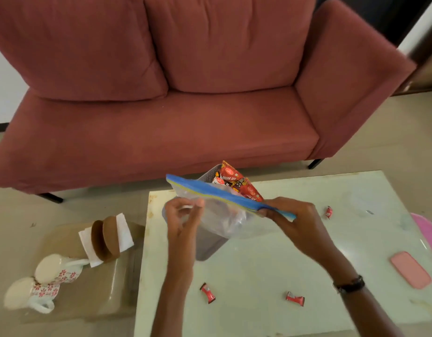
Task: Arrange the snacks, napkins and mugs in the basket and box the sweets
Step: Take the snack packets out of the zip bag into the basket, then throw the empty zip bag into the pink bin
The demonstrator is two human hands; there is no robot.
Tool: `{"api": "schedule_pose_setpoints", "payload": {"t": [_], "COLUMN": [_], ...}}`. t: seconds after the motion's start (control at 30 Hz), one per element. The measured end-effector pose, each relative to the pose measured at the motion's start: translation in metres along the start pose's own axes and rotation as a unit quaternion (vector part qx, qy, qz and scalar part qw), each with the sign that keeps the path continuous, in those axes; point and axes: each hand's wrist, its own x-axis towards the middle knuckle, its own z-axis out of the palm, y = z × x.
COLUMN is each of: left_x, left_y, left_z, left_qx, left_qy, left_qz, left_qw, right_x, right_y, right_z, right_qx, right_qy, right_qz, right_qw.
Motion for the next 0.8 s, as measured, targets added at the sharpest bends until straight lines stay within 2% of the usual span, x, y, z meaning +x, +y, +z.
{"api": "schedule_pose_setpoints", "payload": {"t": [0.07, 0.1, 0.17, 0.23, 0.33, 0.4, 0.47, 0.5, 0.57, 0.63, 0.7, 0.73, 0.8], "left_x": [-0.006, -0.009, -0.015, -0.020, -0.033, -0.045, -0.063, -0.072, -0.087, -0.101, -0.110, -0.115, -0.127], "left_y": [0.002, 0.002, 0.006, 0.015, 0.033, 0.043, 0.048, 0.048, 0.043, 0.036, 0.028, 0.024, 0.018], "left_z": [-0.020, -0.028, -0.033, -0.026, -0.001, 0.023, 0.049, 0.062, 0.084, 0.104, 0.124, 0.135, 0.158], "left_qx": [0.075, 0.116, 0.173, 0.182, 0.190, 0.155, 0.082, 0.049, 0.008, 0.003, 0.025, 0.037, 0.067], "left_qy": [0.007, -0.016, -0.107, -0.222, -0.326, -0.331, -0.301, -0.286, -0.271, -0.268, -0.263, -0.269, -0.296], "left_qz": [0.042, 0.059, 0.068, 0.048, 0.022, 0.019, 0.006, -0.007, -0.032, -0.041, -0.046, -0.049, -0.046], "left_qw": [0.996, 0.991, 0.977, 0.957, 0.926, 0.931, 0.950, 0.957, 0.962, 0.963, 0.963, 0.961, 0.952], "right_x": [-0.002, -0.003, -0.004, -0.006, -0.008, -0.011, -0.019, -0.028, -0.059, -0.096, -0.132, -0.147, -0.166], "right_y": [-0.021, -0.032, -0.051, -0.067, -0.077, -0.074, -0.059, -0.047, -0.020, 0.010, 0.037, 0.042, 0.051], "right_z": [-0.037, -0.056, -0.091, -0.124, -0.161, -0.177, -0.191, -0.196, -0.201, -0.196, -0.186, -0.186, -0.200], "right_qx": [0.013, 0.010, 0.002, -0.006, -0.008, 0.042, 0.127, 0.175, 0.291, 0.394, 0.451, 0.459, 0.435], "right_qy": [-0.057, -0.081, -0.128, -0.159, -0.151, -0.101, -0.010, 0.046, 0.125, 0.102, 0.009, -0.028, -0.038], "right_qz": [0.012, 0.017, 0.027, 0.021, 0.021, 0.040, 0.065, 0.085, 0.160, 0.255, 0.297, 0.295, 0.282], "right_qw": [0.998, 0.997, 0.991, 0.987, 0.988, 0.993, 0.990, 0.980, 0.935, 0.878, 0.841, 0.838, 0.854]}}
